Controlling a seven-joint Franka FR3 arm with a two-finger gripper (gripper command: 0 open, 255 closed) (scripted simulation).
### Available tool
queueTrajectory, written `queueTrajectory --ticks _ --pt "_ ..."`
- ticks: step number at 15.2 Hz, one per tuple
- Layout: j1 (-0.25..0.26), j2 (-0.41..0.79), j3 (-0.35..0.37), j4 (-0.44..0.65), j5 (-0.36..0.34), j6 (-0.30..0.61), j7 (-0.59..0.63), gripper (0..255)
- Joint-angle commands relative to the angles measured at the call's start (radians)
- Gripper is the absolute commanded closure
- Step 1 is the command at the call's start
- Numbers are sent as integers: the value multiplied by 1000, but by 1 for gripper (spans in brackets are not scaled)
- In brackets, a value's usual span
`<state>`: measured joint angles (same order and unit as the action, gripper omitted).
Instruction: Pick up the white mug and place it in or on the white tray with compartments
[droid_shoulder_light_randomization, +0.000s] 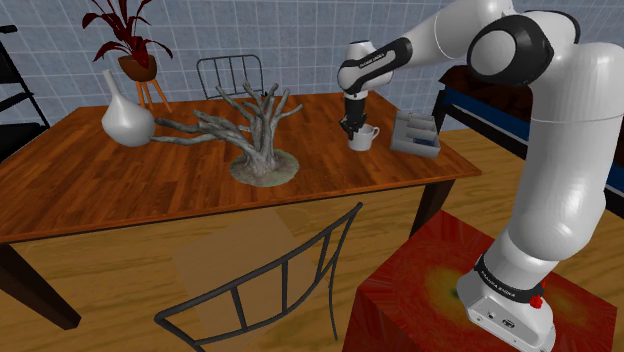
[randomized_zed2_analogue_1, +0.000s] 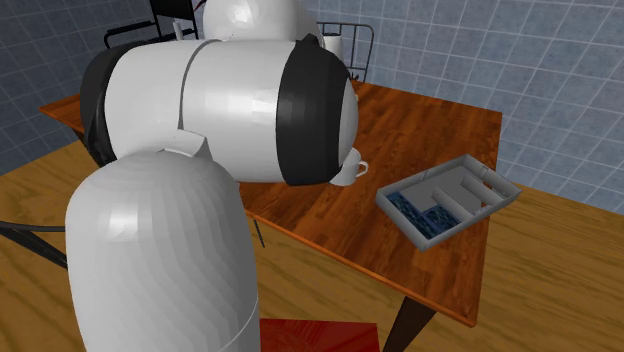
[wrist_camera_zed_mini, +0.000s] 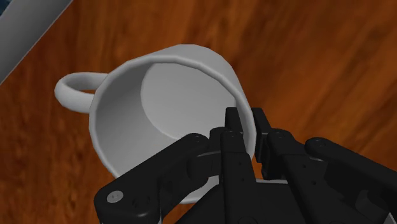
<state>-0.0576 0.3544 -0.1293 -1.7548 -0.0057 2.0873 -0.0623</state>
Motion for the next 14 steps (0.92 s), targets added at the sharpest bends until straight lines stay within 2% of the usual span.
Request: queueTrajectory --ticks 1,14 --pt "1 -10 0 13 -1 -24 1 255" --pt "2 -60 -3 121 -7 -180 -1 255"
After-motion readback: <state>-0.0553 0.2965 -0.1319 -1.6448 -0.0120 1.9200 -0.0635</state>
